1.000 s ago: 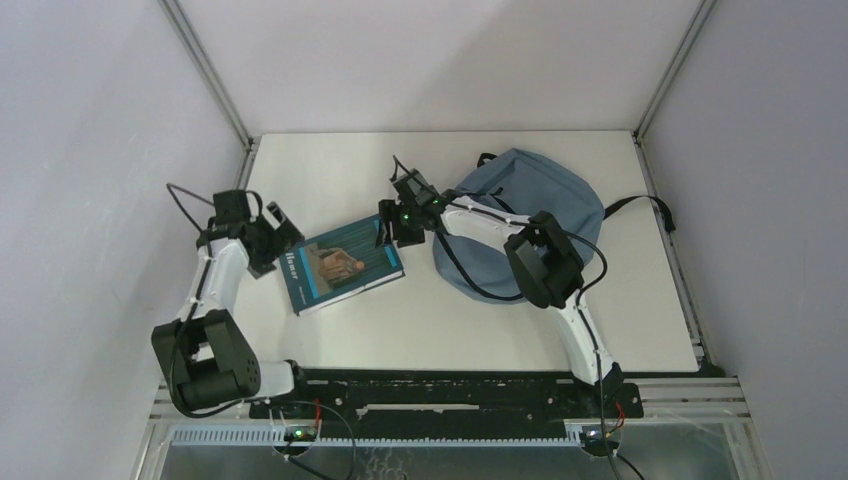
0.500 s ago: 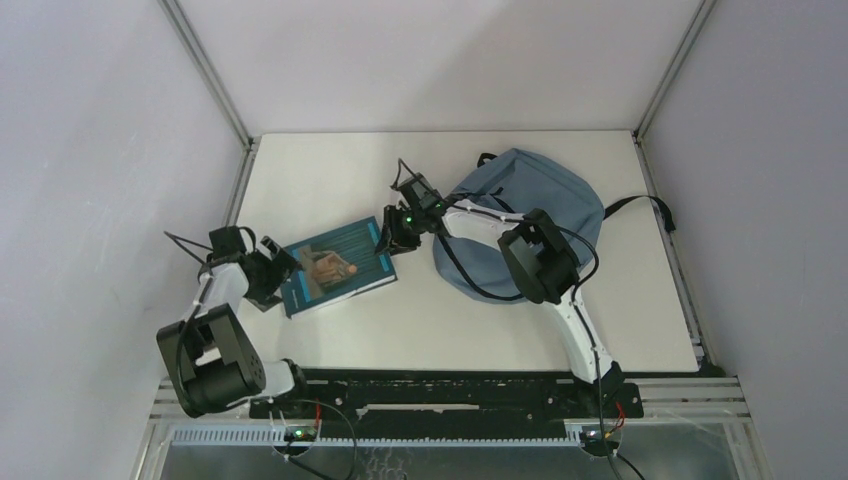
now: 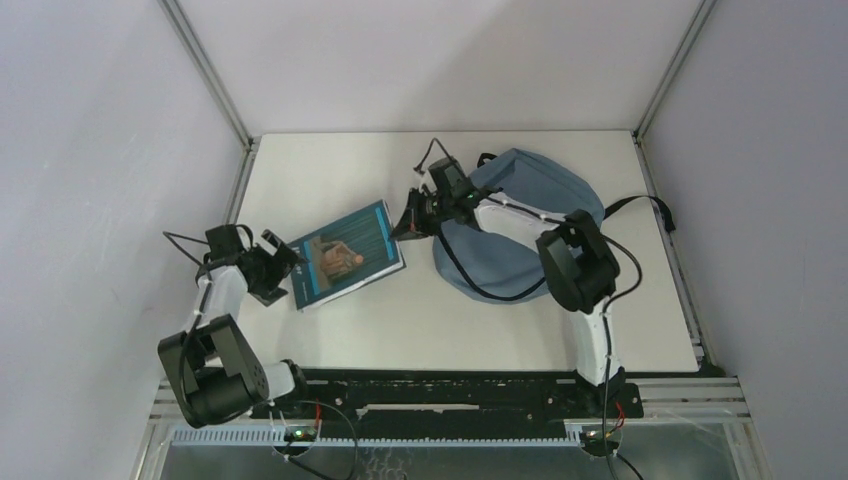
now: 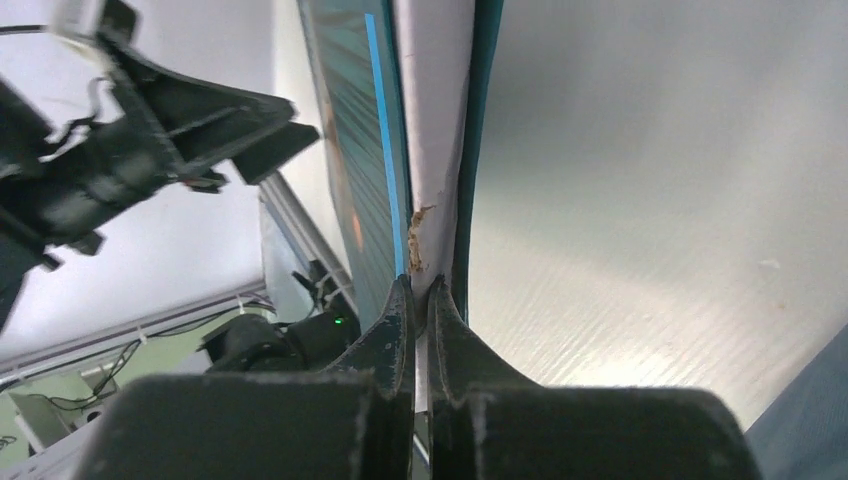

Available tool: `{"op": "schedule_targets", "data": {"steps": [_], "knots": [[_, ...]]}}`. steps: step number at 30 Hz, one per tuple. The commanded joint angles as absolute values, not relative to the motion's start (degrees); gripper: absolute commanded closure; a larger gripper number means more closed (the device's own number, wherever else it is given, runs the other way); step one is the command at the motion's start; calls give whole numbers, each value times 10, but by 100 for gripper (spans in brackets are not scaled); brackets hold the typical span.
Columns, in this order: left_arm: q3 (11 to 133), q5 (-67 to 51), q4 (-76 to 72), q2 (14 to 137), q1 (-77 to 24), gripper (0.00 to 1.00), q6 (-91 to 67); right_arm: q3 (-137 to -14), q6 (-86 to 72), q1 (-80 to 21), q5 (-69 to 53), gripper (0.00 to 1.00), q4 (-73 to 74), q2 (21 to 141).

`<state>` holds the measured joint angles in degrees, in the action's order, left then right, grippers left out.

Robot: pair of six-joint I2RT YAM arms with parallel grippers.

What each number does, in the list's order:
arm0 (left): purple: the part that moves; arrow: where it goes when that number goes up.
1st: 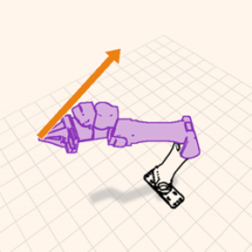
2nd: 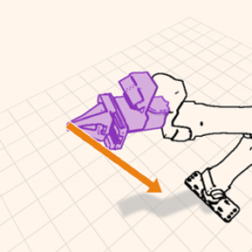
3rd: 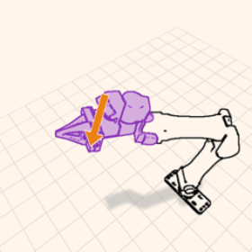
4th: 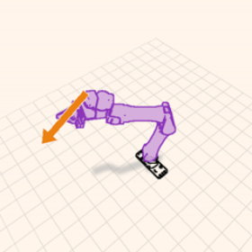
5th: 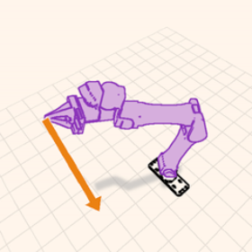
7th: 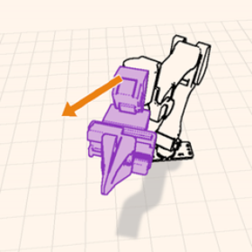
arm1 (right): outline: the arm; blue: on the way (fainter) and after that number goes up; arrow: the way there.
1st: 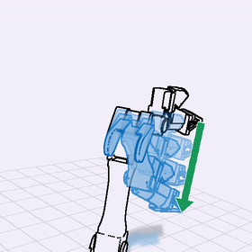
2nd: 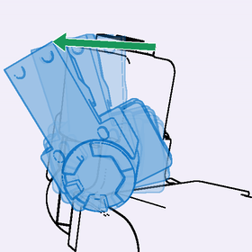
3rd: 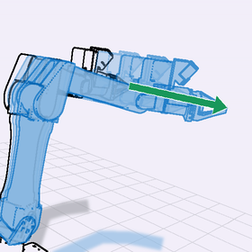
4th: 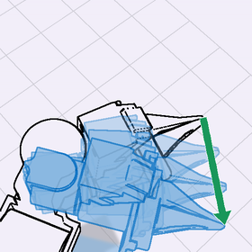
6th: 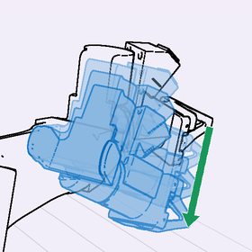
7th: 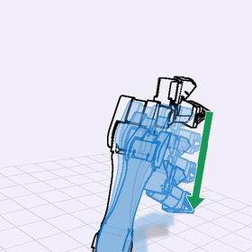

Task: Pack the student bag
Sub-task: Pick up the book from the center of the board.

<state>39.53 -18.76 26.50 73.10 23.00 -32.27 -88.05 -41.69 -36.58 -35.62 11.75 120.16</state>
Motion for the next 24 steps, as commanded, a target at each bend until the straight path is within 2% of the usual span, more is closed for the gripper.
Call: {"op": "schedule_targets", "data": {"steps": [1, 6, 11, 17, 21, 24], "knots": [[447, -221, 312, 674, 227, 0, -293, -887, -400, -344, -365, 100, 94, 1101], [468, -220, 353, 625, 227, 0, -276, -878, -375, -314, -392, 100, 99, 1089], [463, -251, 339, 599, 228, 0, -293, -834, -402, -270, -459, 100, 28, 1087], [442, -376, 285, 607, 228, 0, -307, -821, -395, -236, -521, 100, 7, 1083], [460, -399, 323, 637, 227, 0, -289, -817, -411, -229, -543, 100, -8, 1071], [446, -451, 277, 627, 227, 0, -321, -817, -431, -230, -568, 100, -31, 1071]]}}
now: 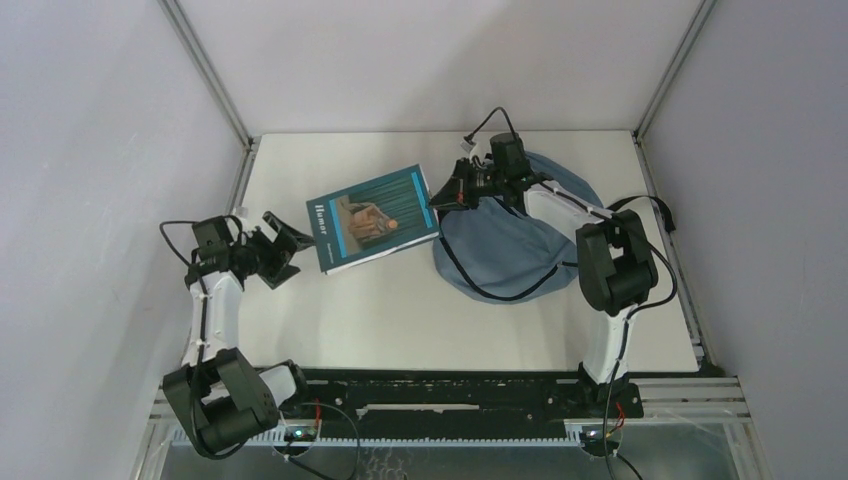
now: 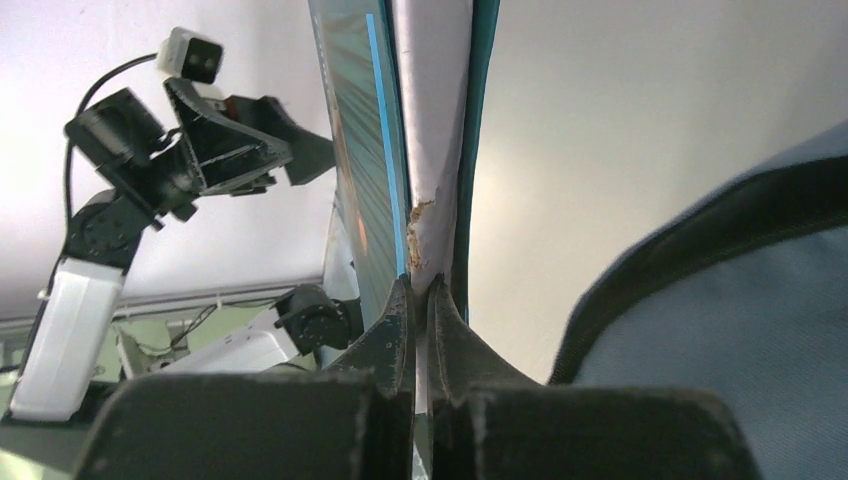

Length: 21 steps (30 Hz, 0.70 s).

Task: Pack the student bag
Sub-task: Pick up the book from the center of the board.

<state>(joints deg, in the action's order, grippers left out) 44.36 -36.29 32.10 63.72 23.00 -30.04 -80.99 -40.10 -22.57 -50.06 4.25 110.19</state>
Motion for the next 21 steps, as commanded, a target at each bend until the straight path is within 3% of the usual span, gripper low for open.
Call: {"op": "schedule_targets", "data": {"steps": [1, 11, 13, 15, 18, 19, 21], "knots": [[442, -472, 263, 627, 226, 0, -333, -817, -441, -231, -578, 100, -41, 1073], [406, -561, 132, 630, 222, 3, -435, -819, -567, -236, -672, 100, -158, 1089], [407, -568, 115, 627, 219, 13, -450, -826, -565, -239, -677, 100, -149, 1097], [406, -575, 98, 623, 215, 31, -465, -840, -537, -243, -662, 100, -106, 1103], [406, -568, 90, 613, 212, 73, -480, -872, -466, -243, -593, 100, 53, 1112], [408, -565, 90, 610, 212, 83, -485, -882, -441, -241, -571, 100, 91, 1113], [411, -560, 89, 601, 213, 91, -493, -895, -400, -241, -524, 100, 150, 1107]]}}
